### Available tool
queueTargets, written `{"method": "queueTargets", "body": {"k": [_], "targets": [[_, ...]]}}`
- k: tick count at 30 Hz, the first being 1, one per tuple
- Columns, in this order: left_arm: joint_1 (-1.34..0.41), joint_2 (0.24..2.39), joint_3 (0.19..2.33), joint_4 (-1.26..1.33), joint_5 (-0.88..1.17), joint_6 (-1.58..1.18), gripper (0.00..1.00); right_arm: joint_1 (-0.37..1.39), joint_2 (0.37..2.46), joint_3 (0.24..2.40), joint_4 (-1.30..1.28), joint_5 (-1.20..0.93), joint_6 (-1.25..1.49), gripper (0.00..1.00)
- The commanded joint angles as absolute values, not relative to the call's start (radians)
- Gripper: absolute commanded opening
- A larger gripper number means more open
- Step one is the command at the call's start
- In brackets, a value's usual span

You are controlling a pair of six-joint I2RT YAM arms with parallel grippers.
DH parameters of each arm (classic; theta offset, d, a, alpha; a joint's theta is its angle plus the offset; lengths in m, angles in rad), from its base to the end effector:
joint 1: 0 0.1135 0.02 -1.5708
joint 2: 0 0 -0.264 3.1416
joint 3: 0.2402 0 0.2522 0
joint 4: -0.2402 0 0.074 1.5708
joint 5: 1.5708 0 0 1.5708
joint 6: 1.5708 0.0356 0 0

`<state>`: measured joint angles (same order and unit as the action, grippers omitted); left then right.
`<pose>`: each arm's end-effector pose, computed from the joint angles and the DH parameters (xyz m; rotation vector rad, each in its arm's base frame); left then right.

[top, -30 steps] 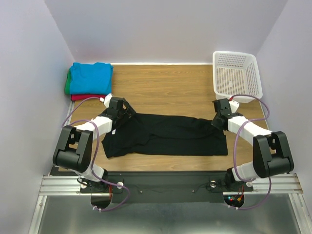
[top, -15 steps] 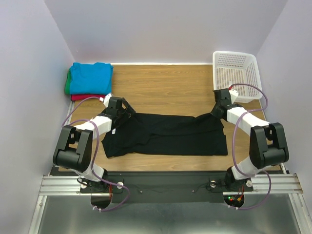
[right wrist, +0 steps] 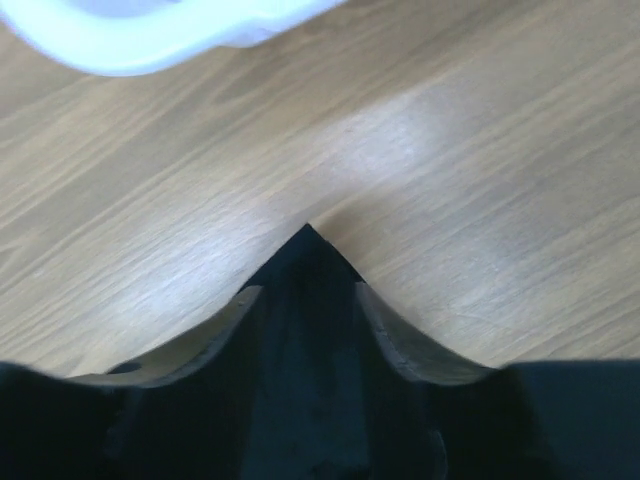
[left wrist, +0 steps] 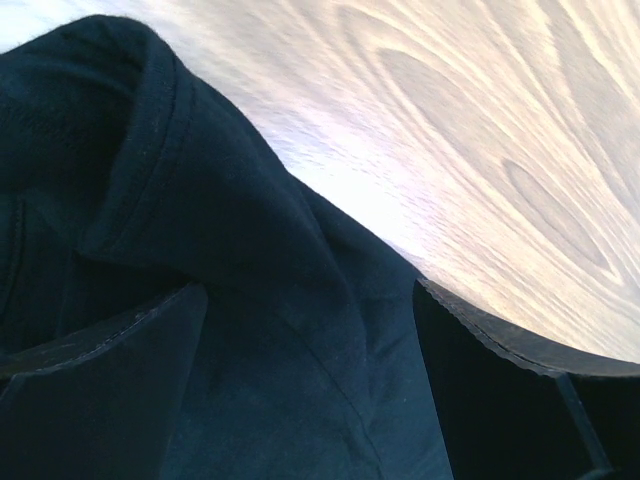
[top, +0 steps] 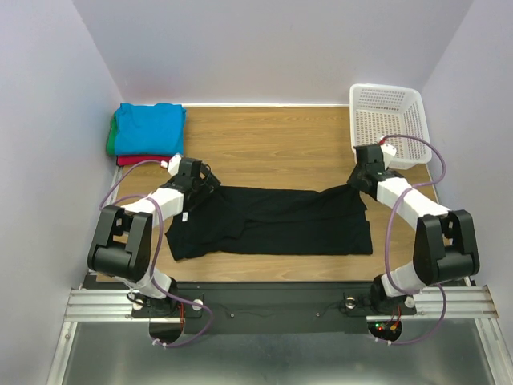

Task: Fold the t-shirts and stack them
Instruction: Fold the tshirt

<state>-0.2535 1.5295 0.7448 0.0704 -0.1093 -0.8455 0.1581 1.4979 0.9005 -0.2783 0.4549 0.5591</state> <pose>0.2986 -0.0734 0.1750 -0.7321 2.2022 -0.4449 0.3036 0.0326 0.2072 0.6565 2.2477 -0.2091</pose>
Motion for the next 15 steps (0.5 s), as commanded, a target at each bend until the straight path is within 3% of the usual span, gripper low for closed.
{"method": "queueTargets", "body": {"k": [1,5,8,15], "targets": [[-0.242,1.494,0.762,-0.107,-0.204,-0.862,0.98,0.153,1.421,0.919,-0.259,0.33,0.522,0.49],[-0.245,1.413,0.79,-0.074,-0.144,-0.844,0.98,0.158,1.365,0.875,-0.259,0.137,0.531,0.58],[-0.252,1.404,0.811,-0.041,-0.098,-0.83,0.98,0.16,1.325,0.839,-0.258,0.107,0.535,0.62],[-0.278,1.512,0.89,-0.005,-0.051,-0.816,0.98,0.16,1.393,0.785,-0.253,0.136,0.558,0.13]]}}
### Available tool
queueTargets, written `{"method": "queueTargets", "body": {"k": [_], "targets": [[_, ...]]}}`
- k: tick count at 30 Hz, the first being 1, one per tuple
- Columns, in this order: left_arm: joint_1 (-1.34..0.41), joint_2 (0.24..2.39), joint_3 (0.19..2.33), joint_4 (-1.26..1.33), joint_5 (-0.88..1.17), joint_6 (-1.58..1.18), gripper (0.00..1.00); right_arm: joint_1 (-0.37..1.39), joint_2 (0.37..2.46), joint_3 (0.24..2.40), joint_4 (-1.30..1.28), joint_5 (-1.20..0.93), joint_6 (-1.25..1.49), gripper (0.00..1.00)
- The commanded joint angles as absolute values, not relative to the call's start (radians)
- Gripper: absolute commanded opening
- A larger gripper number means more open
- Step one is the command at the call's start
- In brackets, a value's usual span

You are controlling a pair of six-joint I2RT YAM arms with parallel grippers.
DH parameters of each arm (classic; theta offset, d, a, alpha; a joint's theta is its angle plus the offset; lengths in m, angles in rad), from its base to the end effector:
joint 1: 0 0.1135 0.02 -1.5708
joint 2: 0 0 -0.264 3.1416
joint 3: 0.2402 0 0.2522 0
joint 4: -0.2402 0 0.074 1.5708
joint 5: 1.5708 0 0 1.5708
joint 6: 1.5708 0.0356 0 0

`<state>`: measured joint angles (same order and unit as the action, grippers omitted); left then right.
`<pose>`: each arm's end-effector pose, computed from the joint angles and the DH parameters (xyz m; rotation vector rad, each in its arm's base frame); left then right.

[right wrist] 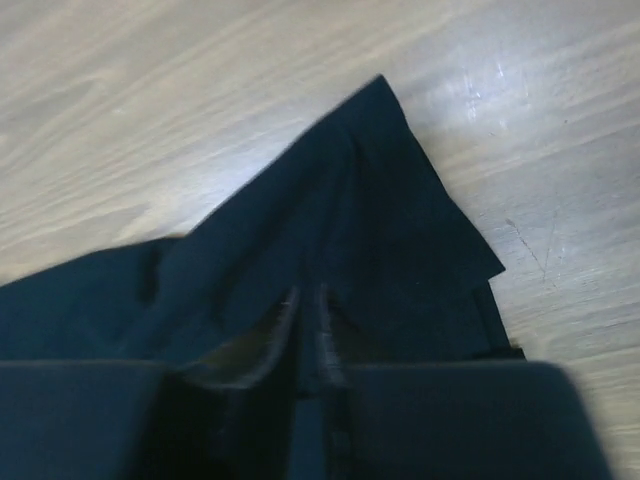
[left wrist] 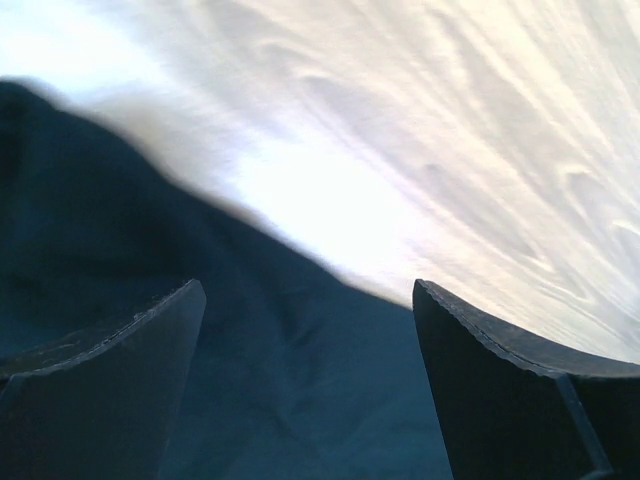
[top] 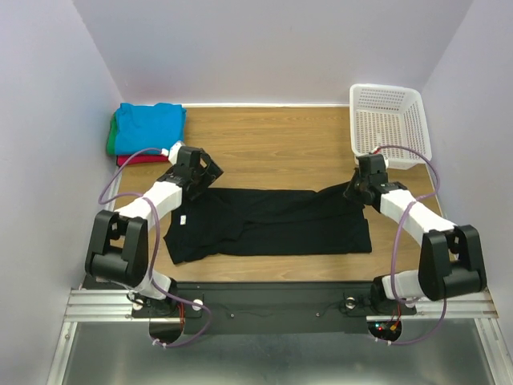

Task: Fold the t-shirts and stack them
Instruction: Fold the tshirt

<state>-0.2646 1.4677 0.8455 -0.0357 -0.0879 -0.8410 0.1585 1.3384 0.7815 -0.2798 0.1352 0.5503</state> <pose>0.3034 -0.0790 0.2152 -0.6932 2.1657 -0.5011 0.2694 0.0382 0.2107 0.5292 2.3452 0.1681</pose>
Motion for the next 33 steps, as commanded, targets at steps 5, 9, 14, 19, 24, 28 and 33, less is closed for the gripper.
{"method": "queueTargets", "body": {"k": [5,9,14,19,24,28,33], "targets": [[-0.275,1.672,0.957,0.034,-0.055,-0.787,0.98,0.161,1.531,0.851,-0.236,0.219,0.584,0.1],[-0.262,1.742,0.992,0.023,-0.106,-0.784,0.98,0.158,1.606,0.865,-0.229,0.278,0.586,0.08],[-0.177,1.723,0.925,0.015,-0.113,-0.798,0.98,0.146,1.638,0.807,-0.232,0.316,0.614,0.06],[-0.13,1.72,0.893,0.002,-0.132,-0.785,0.98,0.123,1.603,0.746,-0.236,0.313,0.675,0.03],[-0.129,1.726,0.91,0.002,-0.129,-0.787,0.98,0.12,1.551,0.749,-0.279,0.307,0.657,0.04],[-0.13,1.686,0.948,0.002,-0.084,-0.759,0.98,0.12,1.537,0.762,-0.278,0.227,0.618,0.07],[-0.14,1.536,1.028,-0.103,-0.144,-0.741,0.98,0.12,1.529,0.784,-0.281,0.222,0.615,0.07]]}}
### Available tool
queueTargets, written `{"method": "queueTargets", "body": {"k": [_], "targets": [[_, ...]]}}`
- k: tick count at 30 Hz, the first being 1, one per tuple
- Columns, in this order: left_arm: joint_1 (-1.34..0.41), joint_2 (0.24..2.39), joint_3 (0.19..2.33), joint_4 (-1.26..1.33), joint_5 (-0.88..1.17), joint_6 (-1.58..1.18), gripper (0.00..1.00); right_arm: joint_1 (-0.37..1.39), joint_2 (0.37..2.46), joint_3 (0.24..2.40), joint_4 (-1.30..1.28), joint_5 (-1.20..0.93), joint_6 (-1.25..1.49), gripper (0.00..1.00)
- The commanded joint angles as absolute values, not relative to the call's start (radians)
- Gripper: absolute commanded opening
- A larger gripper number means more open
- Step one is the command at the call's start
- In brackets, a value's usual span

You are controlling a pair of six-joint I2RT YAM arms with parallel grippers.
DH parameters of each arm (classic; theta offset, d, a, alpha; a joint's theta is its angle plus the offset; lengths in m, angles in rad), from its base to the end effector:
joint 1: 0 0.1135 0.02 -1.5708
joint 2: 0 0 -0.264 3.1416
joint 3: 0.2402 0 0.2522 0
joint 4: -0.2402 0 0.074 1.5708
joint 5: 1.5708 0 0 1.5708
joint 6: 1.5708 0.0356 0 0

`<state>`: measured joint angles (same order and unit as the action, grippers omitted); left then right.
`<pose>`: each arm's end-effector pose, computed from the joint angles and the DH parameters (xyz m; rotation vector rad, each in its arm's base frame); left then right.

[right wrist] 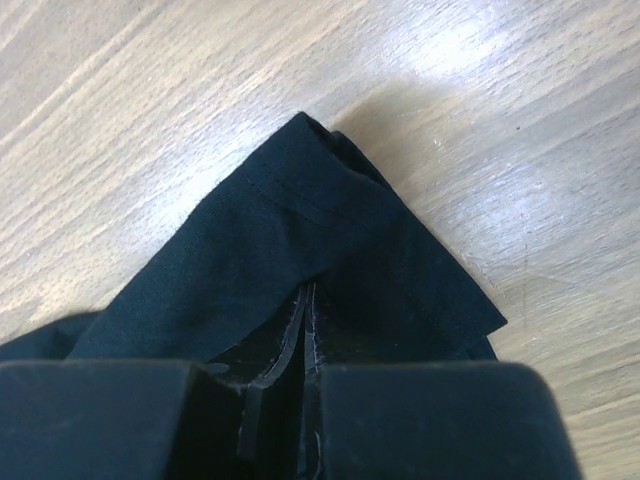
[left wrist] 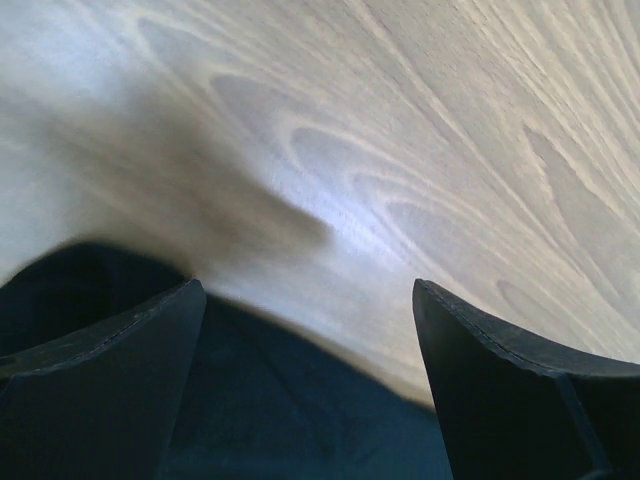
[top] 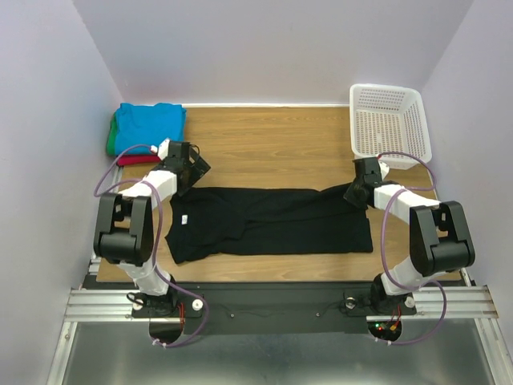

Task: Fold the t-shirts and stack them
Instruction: Fold the tshirt

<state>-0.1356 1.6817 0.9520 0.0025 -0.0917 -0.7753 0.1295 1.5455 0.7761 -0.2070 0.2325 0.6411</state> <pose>0.3508 -0.0446 0.1845 -0.7752 2.1883 -0.3625 0.2905 0.0296 0.1601 0.7211 2.4027 0.0173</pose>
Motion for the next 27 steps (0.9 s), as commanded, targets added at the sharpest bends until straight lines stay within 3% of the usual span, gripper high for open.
{"method": "queueTargets", "body": {"k": [1,6,12,14,16,17,21,22,27], "targets": [[-0.143,1.481,1.029,-0.123,-0.161,-0.741,0.98,0.118,1.526,0.781,-0.279,0.215,0.615,0.07],[-0.193,1.333,0.916,-0.204,-0.147,-0.778,0.98,0.12,1.517,0.775,-0.279,0.209,0.621,0.08],[-0.27,1.316,0.812,-0.222,-0.127,-0.83,0.95,0.12,1.52,0.775,-0.279,0.206,0.621,0.08],[-0.273,1.356,0.813,-0.222,-0.153,-0.828,0.81,0.12,1.525,0.776,-0.279,0.212,0.62,0.07],[-0.273,1.428,0.834,-0.233,-0.182,-0.825,0.58,0.12,1.531,0.776,-0.279,0.213,0.62,0.08],[-0.273,1.459,0.847,-0.257,-0.193,-0.825,0.4,0.12,1.532,0.776,-0.279,0.213,0.62,0.07],[-0.262,1.6,0.9,-0.288,-0.224,-0.816,0.04,0.12,1.542,0.772,-0.281,0.225,0.62,0.07],[-0.258,1.645,0.914,-0.29,-0.229,-0.819,0.0,0.12,1.543,0.77,-0.281,0.227,0.62,0.07],[-0.195,1.77,0.975,-0.322,-0.242,-0.812,0.0,0.118,1.545,0.746,-0.284,0.252,0.635,0.08]]}}
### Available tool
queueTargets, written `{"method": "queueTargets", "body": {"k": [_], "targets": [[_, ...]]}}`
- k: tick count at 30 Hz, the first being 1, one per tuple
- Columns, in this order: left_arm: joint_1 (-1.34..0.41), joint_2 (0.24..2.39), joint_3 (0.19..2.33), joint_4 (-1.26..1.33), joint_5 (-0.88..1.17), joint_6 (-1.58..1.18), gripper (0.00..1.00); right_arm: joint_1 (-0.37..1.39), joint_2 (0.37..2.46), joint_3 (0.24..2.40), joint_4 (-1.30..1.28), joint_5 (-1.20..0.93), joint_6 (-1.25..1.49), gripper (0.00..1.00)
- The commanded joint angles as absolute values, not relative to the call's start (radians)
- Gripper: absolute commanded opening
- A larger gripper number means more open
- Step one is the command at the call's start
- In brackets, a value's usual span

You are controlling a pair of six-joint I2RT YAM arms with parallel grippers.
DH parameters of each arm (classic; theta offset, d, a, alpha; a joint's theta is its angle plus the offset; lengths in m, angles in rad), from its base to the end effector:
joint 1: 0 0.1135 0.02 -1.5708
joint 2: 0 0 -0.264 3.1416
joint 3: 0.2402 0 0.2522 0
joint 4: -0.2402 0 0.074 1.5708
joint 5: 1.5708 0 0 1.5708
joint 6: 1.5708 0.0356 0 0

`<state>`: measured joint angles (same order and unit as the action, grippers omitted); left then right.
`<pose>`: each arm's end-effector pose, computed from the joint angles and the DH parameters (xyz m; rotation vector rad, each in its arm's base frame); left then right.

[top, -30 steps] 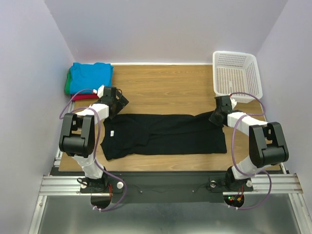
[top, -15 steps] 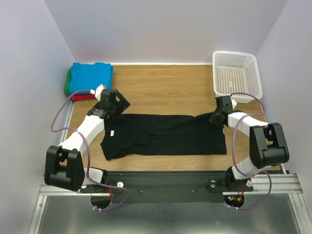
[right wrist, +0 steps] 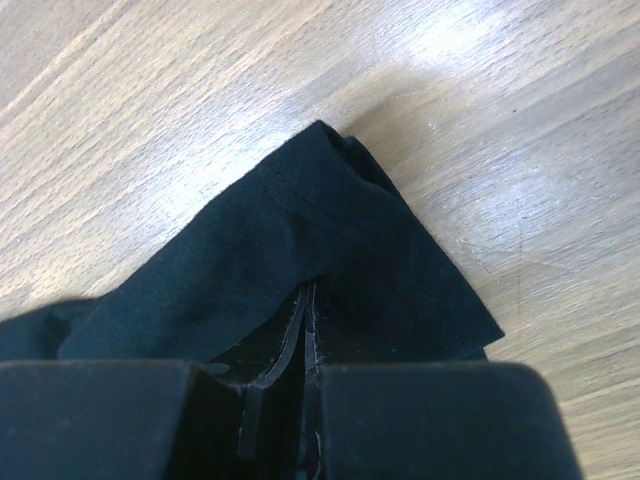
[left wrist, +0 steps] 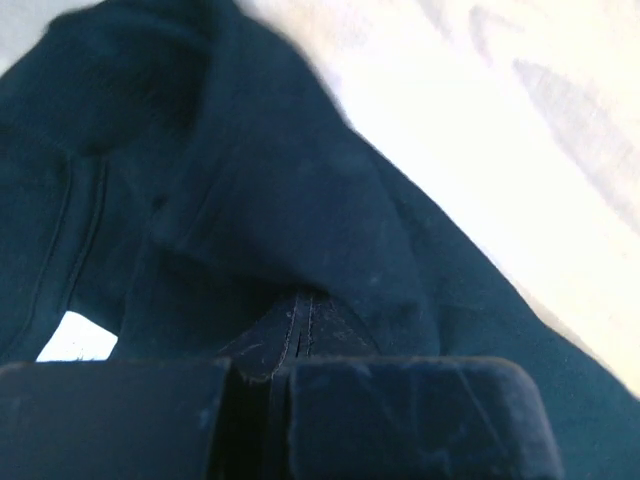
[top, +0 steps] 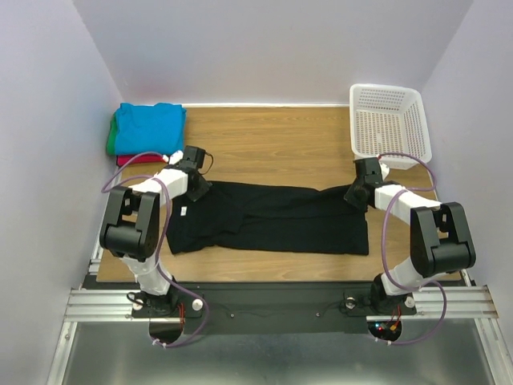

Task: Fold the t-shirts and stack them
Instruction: Fold the tshirt

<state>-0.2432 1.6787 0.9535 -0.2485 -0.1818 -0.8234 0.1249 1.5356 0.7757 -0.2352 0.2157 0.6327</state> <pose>0.3246 -0.0739 0.1682 -0.7921 2.4051 -0.1973 0.2875 0.0284 0.1608 0.7140 2.4285 0.0225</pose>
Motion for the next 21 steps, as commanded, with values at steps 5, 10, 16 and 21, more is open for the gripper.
{"method": "queueTargets", "body": {"k": [5,10,16,21], "targets": [[-0.184,1.882,1.132,-0.351,-0.25,-0.801,0.0,0.103,1.5,0.666,-0.322,0.229,0.67,0.07],[-0.241,2.115,1.531,-0.431,-0.242,-0.773,0.0,0.103,1.366,0.552,-0.339,0.115,0.709,0.07],[-0.356,2.581,2.381,-0.745,-0.195,-0.736,0.0,0.11,1.218,0.422,-0.376,0.005,0.747,0.08],[-0.354,2.616,2.346,-0.42,-0.029,-0.808,0.0,0.255,1.079,0.348,-0.408,-0.12,0.872,0.06]]}}
